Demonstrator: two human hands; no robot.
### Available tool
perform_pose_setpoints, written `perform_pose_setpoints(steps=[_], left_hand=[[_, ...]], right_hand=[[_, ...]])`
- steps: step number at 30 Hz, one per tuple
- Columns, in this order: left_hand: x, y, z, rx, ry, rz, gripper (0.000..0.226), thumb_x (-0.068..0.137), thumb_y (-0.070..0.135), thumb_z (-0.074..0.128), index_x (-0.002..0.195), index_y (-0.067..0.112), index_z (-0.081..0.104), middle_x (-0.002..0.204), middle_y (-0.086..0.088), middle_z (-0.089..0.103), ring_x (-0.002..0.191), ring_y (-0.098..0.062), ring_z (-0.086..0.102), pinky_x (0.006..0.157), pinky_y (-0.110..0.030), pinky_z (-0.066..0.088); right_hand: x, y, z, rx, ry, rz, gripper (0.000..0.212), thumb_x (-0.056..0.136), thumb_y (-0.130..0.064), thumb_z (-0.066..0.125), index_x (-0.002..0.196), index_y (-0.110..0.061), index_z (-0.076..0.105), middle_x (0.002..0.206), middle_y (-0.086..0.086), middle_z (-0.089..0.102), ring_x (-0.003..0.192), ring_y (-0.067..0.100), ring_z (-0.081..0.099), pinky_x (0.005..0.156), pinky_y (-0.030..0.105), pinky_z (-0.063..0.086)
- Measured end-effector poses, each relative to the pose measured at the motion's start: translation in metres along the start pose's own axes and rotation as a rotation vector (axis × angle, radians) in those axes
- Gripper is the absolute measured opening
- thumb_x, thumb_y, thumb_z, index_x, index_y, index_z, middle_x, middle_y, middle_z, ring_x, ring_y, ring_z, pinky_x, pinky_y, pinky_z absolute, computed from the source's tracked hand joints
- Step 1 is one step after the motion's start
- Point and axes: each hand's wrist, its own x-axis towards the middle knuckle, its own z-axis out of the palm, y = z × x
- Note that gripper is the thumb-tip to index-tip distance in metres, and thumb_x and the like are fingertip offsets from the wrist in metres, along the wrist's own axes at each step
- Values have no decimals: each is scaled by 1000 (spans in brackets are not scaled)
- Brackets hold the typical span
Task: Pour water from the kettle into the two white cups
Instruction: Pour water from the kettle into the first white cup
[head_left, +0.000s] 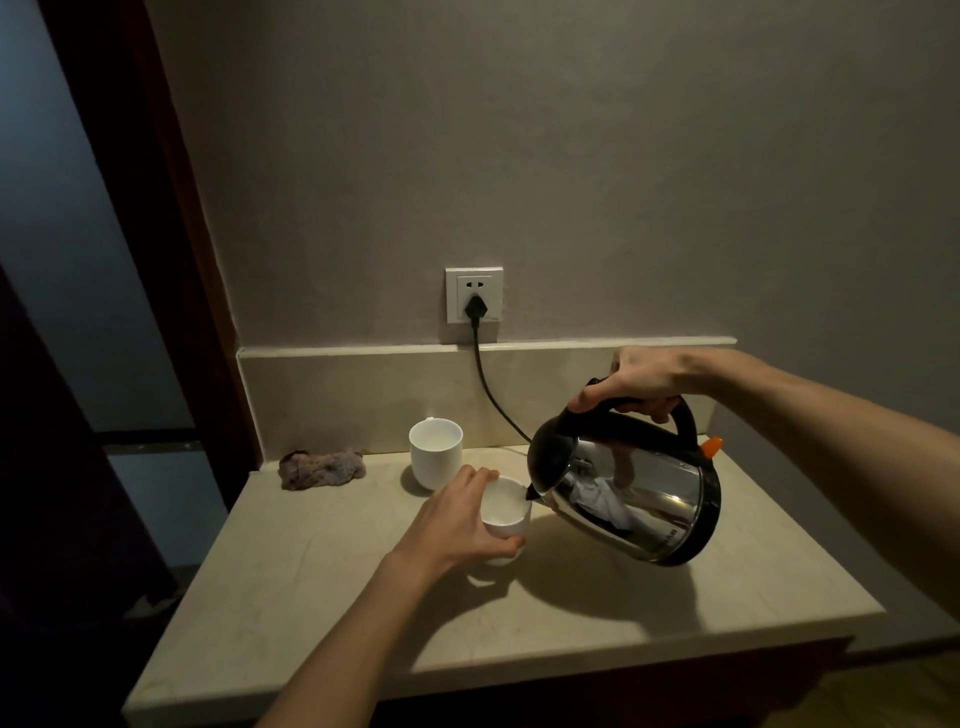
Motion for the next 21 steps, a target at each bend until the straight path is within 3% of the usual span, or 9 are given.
perform_pose_setpoints(steps=[21], left_hand=[[-1,-4,-1,-29,-18,-2,96,67,71,73,146,26,42,127,10,51,111,-13,51,94,-34,51]], right_hand=[[5,-8,-4,-29,-58,10,46,85,-56,68,67,-14,62,48,-5,44,40,10,38,43,21,33]])
